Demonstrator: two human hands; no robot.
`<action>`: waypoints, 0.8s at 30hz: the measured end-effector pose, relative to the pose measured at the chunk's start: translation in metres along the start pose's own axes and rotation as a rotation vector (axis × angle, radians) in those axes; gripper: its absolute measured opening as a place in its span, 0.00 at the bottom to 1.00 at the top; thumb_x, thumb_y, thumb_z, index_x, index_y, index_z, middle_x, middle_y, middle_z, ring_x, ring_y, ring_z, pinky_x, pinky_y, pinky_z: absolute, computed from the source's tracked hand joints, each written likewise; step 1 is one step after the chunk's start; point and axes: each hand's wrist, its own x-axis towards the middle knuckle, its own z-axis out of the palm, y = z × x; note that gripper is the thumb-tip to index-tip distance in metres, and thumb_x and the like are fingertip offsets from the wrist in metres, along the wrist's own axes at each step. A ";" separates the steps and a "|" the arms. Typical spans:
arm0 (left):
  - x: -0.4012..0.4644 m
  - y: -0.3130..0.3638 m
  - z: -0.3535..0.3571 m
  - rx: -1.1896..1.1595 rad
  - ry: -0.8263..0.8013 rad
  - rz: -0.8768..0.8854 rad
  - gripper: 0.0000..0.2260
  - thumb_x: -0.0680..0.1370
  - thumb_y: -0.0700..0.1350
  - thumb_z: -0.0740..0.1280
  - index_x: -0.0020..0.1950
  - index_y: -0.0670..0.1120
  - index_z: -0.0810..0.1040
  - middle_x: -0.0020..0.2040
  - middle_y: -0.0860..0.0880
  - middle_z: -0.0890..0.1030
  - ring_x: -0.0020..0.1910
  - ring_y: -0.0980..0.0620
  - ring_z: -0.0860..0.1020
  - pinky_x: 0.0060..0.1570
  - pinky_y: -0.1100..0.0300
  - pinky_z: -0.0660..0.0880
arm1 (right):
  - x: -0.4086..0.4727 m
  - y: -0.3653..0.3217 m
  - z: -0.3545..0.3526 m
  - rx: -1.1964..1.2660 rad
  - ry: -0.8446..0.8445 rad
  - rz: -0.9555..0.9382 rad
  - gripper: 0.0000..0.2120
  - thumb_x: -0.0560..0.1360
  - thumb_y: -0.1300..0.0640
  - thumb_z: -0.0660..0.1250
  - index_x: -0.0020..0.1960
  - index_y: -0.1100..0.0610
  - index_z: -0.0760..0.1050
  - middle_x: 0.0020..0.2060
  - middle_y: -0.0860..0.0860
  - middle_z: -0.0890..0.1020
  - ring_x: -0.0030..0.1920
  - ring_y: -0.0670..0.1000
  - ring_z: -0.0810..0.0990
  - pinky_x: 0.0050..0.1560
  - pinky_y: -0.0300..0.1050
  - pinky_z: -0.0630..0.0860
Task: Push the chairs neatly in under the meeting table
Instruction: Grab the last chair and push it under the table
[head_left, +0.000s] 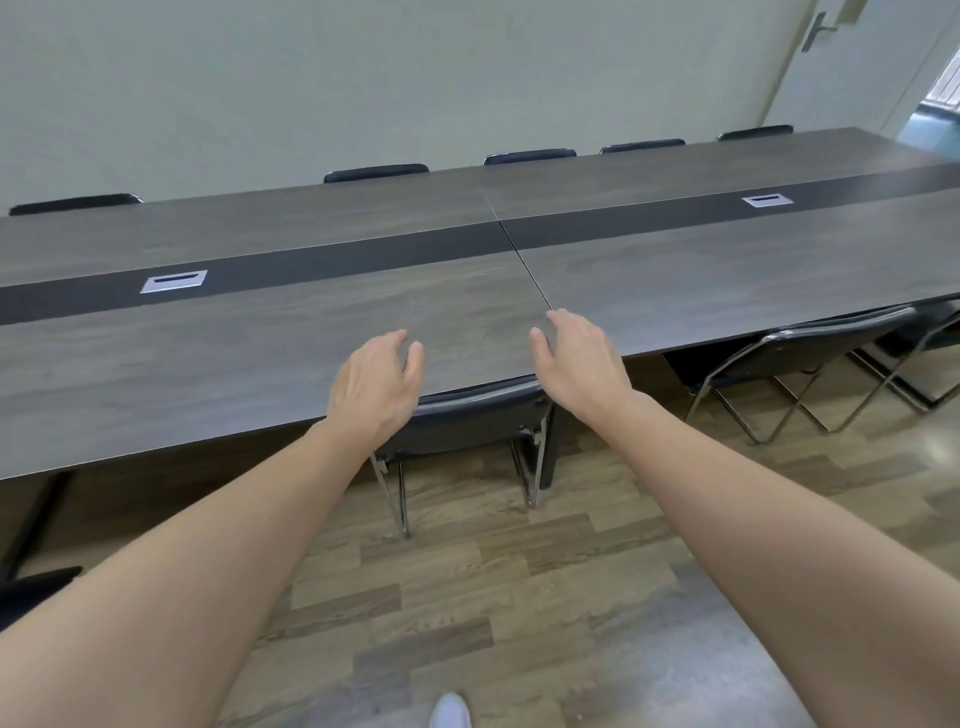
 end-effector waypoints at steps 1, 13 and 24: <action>-0.003 0.001 -0.001 -0.003 -0.002 0.001 0.22 0.85 0.53 0.54 0.76 0.44 0.67 0.73 0.45 0.71 0.72 0.46 0.69 0.70 0.52 0.66 | -0.003 -0.002 -0.003 0.000 0.000 0.001 0.22 0.83 0.50 0.54 0.73 0.58 0.66 0.73 0.54 0.69 0.72 0.54 0.67 0.69 0.46 0.65; -0.034 -0.007 -0.025 -0.028 0.000 0.018 0.22 0.85 0.53 0.54 0.76 0.44 0.67 0.74 0.46 0.71 0.72 0.46 0.69 0.69 0.52 0.66 | -0.037 -0.028 -0.016 -0.018 0.022 0.025 0.19 0.83 0.51 0.54 0.69 0.60 0.70 0.66 0.56 0.74 0.66 0.55 0.73 0.61 0.45 0.69; -0.079 -0.091 -0.088 -0.029 -0.019 0.016 0.23 0.85 0.54 0.54 0.77 0.44 0.65 0.75 0.46 0.70 0.73 0.45 0.68 0.70 0.49 0.67 | -0.092 -0.124 0.023 -0.037 0.009 -0.009 0.22 0.83 0.51 0.54 0.75 0.58 0.64 0.71 0.55 0.70 0.70 0.56 0.70 0.66 0.47 0.68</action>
